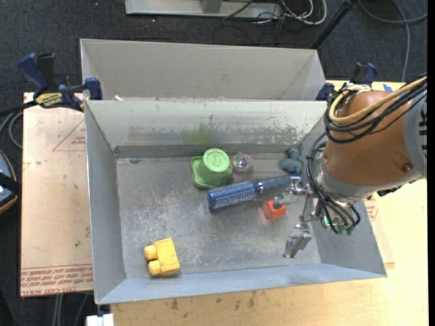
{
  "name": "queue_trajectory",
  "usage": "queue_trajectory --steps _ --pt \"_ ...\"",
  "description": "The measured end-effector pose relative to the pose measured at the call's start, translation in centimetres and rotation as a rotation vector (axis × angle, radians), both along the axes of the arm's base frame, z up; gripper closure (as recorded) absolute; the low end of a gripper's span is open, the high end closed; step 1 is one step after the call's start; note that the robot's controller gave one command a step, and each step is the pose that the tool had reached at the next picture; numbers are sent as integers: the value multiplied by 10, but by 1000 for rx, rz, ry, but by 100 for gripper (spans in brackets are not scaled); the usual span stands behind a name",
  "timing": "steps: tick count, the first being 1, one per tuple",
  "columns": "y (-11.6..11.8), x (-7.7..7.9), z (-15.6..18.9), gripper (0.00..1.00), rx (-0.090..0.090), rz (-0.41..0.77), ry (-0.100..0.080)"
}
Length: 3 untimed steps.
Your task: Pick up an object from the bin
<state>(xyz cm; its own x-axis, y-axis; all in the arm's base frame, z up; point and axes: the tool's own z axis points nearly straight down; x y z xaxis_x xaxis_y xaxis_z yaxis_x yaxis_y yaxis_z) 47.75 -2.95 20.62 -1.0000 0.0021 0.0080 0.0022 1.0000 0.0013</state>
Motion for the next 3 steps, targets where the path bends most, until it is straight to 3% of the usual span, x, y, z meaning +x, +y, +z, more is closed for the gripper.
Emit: queue_trajectory --steps 1,2,3 --pt "34 46 -127 0 0 -28 -11" --pt "76 138 -132 0 -2 -65 -3" --pt "29 132 -73 0 -2 79 -15"
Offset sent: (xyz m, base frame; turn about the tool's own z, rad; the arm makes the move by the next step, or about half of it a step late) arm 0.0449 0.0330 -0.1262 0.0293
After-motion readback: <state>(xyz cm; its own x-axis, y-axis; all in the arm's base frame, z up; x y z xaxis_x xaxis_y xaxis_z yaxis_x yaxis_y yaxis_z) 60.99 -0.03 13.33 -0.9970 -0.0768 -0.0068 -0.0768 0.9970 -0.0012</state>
